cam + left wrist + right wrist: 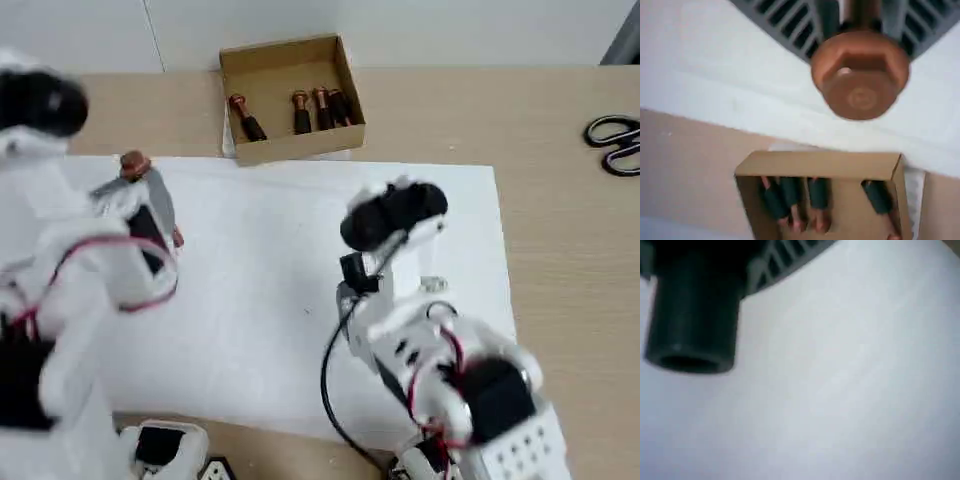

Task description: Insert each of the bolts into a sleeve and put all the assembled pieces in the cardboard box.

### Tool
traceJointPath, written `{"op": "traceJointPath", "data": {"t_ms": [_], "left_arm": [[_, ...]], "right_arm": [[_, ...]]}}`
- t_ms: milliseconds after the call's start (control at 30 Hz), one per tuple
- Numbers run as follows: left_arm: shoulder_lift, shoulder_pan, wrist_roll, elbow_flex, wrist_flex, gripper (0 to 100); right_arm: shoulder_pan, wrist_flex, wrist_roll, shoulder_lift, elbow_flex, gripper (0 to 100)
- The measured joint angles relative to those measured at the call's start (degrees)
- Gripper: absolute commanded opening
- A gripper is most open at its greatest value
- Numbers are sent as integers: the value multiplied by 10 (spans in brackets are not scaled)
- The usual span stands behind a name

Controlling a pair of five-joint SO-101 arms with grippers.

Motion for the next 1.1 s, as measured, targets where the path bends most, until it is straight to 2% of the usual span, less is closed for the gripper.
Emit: {"op": "traceJointPath", "data": {"t_ms": [200, 333, 500, 600, 767, 1100], "left_arm": [[-207, 0, 27, 259, -141, 6], [-362, 0, 29, 447, -251, 6], [-533, 38, 49, 618, -308, 6], [-598, 71, 80, 665, -309, 6], [-600, 90, 139, 680, -324, 6], [-598, 157, 168, 687, -331, 6]], "right_arm": [[-34, -89, 2, -117, 131, 2], [-69, -147, 30, -179, 214, 2], [-115, -206, 40, -266, 308, 2], [-141, -217, 40, -315, 357, 2], [-166, -242, 75, -375, 418, 2], [-167, -305, 121, -376, 428, 2]]}}
